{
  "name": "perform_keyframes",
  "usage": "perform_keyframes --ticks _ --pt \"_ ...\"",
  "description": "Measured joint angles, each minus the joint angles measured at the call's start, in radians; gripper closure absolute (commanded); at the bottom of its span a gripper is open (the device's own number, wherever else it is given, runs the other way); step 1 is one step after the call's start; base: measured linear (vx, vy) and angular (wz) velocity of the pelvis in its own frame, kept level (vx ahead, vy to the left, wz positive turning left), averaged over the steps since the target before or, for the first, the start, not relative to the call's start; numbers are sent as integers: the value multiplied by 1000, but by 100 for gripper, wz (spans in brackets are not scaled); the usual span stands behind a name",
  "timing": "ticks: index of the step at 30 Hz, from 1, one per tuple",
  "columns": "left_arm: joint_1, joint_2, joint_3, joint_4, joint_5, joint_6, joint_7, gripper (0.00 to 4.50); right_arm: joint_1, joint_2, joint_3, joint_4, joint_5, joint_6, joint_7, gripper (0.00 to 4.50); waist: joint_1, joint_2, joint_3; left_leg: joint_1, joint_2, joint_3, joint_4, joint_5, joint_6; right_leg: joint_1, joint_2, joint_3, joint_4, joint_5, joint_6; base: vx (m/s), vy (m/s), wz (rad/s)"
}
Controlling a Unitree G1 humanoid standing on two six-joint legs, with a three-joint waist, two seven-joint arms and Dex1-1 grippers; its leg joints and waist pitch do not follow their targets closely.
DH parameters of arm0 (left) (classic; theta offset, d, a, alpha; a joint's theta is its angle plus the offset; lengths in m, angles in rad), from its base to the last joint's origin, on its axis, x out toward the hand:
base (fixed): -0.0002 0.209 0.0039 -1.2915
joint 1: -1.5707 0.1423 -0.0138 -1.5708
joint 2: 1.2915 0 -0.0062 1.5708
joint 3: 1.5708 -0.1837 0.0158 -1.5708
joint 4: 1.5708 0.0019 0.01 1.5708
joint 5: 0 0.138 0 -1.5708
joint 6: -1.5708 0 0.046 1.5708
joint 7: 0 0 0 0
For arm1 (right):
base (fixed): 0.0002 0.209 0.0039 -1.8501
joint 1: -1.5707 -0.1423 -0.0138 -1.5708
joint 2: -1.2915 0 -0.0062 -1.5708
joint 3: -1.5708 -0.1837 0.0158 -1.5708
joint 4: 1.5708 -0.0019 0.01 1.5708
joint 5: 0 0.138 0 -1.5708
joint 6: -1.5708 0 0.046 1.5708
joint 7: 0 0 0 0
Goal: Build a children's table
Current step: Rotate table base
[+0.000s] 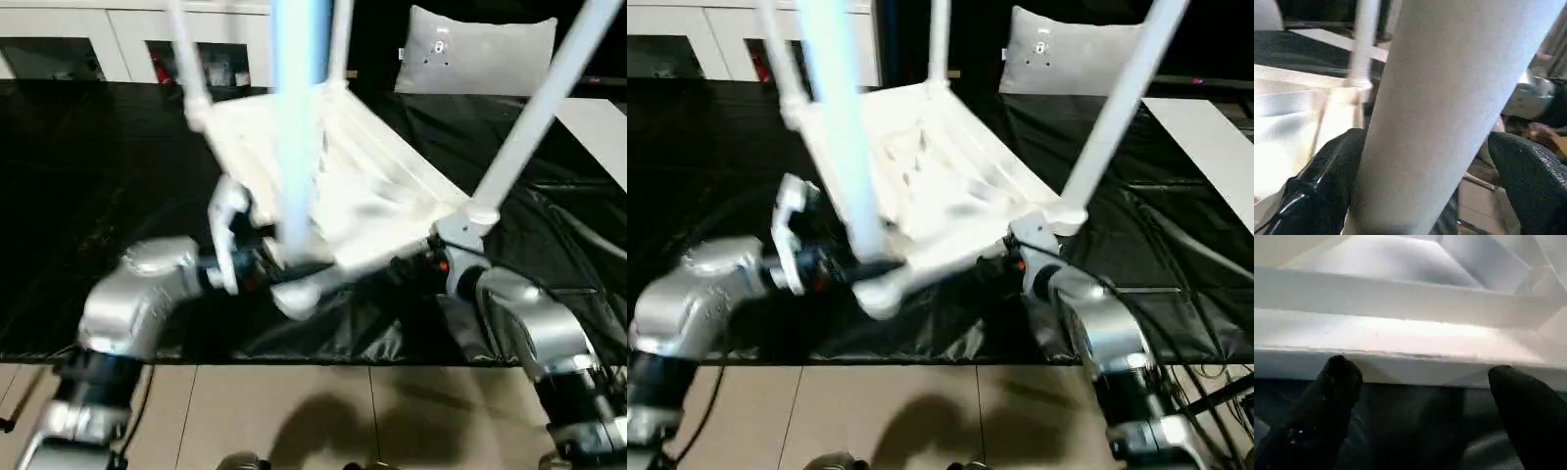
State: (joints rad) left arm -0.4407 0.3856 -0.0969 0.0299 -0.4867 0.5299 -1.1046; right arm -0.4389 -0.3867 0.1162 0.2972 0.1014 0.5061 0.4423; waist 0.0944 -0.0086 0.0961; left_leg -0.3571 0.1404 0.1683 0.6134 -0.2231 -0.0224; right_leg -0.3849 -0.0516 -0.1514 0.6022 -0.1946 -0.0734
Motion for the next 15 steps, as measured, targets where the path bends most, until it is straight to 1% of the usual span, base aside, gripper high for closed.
perform_keyframes --ticks 4,8,10,15 --pt "13 -22 -25 -57 -10 36 19 6 -27 19 6 73 -21 -15 -3 0 -15 -5 3 0 0 0 0 0 0 0 0 0 0 0 0 0 0 0" --pt "15 -41 -39 -88 -13 50 40 6 -45 37 9 110 -30 -40 -2 0 -27 -6 4 0 0 0 -1 0 0 0 0 0 1 0 0 0 0 0" --pt "16 -53 -40 -108 -21 67 52 6 -62 60 11 139 -33 -62 5 0 -37 -7 4 -1 0 1 -1 0 0 0 0 0 1 0 -1 0 0 0" --pt "8 -102 -44 -152 -30 86 86 6 -100 106 15 204 -38 -120 17 0 -51 -8 5 -2 1 1 -1 0 0 0 1 0 2 0 -1 0 0 0"
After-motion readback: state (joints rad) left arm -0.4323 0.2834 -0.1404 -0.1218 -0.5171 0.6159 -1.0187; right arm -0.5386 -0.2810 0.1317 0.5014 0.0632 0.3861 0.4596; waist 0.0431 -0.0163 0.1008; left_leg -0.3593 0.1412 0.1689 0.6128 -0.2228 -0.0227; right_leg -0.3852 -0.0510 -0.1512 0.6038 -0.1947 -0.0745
